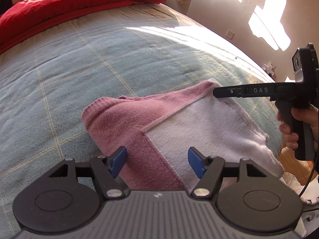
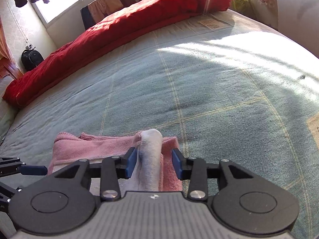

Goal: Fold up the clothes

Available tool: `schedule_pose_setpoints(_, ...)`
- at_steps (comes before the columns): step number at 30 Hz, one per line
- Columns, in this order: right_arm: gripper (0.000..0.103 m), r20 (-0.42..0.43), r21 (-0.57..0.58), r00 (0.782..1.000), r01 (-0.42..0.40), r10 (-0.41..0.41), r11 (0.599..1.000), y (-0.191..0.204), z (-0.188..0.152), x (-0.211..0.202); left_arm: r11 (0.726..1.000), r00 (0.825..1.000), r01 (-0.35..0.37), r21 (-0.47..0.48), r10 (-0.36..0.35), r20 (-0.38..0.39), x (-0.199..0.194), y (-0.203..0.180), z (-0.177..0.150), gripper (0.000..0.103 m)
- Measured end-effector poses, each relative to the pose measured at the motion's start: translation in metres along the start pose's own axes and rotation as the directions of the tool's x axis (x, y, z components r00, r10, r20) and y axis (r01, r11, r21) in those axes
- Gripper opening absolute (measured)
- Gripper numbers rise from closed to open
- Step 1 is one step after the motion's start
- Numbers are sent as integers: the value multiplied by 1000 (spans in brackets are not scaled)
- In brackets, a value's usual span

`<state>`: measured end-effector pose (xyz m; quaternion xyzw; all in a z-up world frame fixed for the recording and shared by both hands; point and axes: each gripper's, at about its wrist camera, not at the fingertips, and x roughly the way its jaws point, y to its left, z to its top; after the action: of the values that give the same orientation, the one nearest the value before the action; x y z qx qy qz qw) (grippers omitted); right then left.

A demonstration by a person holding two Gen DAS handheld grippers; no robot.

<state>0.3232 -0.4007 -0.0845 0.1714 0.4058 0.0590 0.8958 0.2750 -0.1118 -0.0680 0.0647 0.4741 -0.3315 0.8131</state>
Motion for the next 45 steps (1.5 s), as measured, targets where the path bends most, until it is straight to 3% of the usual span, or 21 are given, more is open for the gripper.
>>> schedule_pose_setpoints(1,37,-12,-17,1000,-25,25,1000,3,-1,2,1000,1000,2,-5,-2,-1,0,1,0,67)
schedule_pose_setpoints(2,17,-10,-32,1000,-21,21,999,5,-3,3,1000,1000,2,-9,-2,-1,0,1,0,67)
schedule_pose_setpoints(4,17,-1,-76,1000,6,-6,997,9,-4,-3,1000,1000,1,-16,-1,0,-1,1,0,67)
schedule_pose_setpoints(10,16,62,5,998,12,-12,1000,-6,-4,-31,1000,999,21,8,-21,45,-8,-8,8,67)
schedule_pose_setpoints(12,16,27,43,999,30,-32,999,-15,-6,-20,999,998,24,21,-25,60,-4,-11,13,68)
schedule_pose_setpoints(16,18,1,83,1000,21,-21,996,-23,-11,2,1000,1000,21,-10,-20,9,24,-7,16,68)
schedule_pose_setpoints(21,32,-8,80,1000,22,-22,997,-24,-5,-10,999,1000,-15,-34,15,-23,37,-5,16,68)
schedule_pose_setpoints(24,31,30,72,1000,5,-7,997,-22,2,-34,999,999,-29,-13,29,-17,21,-12,20,68)
schedule_pose_setpoints(26,24,52,59,999,-14,11,998,-18,6,-49,1000,1000,-19,0,19,-8,6,-19,19,68)
schedule_pose_setpoints(28,21,25,27,999,-49,49,998,-8,10,-55,1000,1000,-1,20,1,-8,-6,-27,17,68)
schedule_pose_setpoints(34,17,-84,-23,996,33,-35,999,-6,-2,-28,997,994,72,27,-69,-79,-2,-46,-2,71)
schedule_pose_setpoints(39,17,-116,10,992,46,-44,999,-17,-13,-15,999,994,45,31,-42,-96,14,-47,-12,76)
schedule_pose_setpoints(45,18,-108,-9,992,63,-64,998,-6,-8,-25,999,995,35,-7,-35,-89,-2,-45,-10,76)
